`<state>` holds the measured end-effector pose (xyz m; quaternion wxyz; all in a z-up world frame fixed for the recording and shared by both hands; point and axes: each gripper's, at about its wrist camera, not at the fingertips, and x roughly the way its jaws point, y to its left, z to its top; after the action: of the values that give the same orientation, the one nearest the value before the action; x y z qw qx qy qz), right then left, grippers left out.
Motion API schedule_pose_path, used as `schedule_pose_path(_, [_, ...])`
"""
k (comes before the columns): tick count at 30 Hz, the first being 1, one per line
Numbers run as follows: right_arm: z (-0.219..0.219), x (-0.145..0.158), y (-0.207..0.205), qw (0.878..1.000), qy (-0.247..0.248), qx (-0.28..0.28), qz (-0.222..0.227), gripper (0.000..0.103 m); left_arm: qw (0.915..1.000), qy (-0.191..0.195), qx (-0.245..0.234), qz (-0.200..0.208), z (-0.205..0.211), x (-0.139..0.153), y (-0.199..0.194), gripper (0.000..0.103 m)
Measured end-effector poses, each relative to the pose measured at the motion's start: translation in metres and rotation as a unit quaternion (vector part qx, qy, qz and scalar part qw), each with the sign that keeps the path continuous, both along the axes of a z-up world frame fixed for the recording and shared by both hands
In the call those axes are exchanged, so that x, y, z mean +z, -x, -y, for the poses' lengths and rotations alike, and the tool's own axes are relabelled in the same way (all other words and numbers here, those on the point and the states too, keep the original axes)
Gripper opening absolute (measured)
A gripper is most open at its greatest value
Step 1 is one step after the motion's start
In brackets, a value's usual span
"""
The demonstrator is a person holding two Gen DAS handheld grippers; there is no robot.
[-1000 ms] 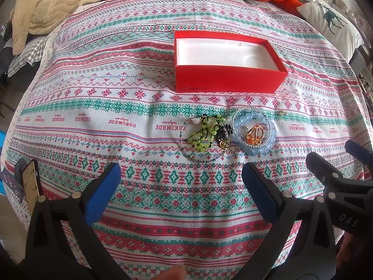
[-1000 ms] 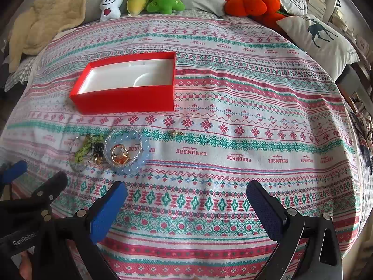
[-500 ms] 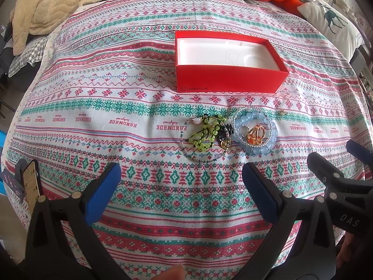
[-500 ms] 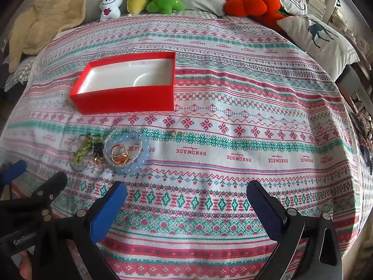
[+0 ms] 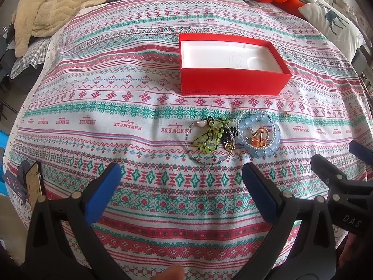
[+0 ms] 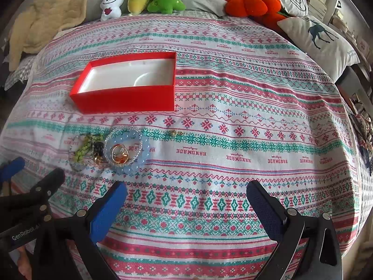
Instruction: Organize jewelry
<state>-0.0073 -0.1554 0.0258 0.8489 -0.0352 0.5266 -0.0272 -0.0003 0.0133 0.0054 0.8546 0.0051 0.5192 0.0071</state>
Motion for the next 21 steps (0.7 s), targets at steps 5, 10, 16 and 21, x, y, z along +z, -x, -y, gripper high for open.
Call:
schedule_pose_path(5, [0.002, 0.002, -0.002, 1.000, -0.005, 0.002, -0.003, 0.103, 0.9999, -0.005, -0.004, 0.008, -0.001, 0.003, 0.000, 0.103])
schedule_pose_path(10, [0.006, 0.003, -0.011, 1.000, -0.012, 0.008, -0.021, 0.103, 0.9992, 0.029, -0.026, -0.003, -0.010, 0.010, -0.008, 0.103])
schedule_pose_path(16, [0.017, 0.014, -0.028, 0.997, -0.057, 0.021, -0.046, 0.103, 0.9979, 0.047, -0.036, -0.025, -0.026, 0.022, -0.028, 0.096])
schedule_pose_path(21, [0.023, 0.019, -0.045, 0.994, -0.084, 0.033, -0.060, 0.103, 0.9939, 0.083, -0.051, -0.051, -0.033, 0.020, -0.044, 0.085])
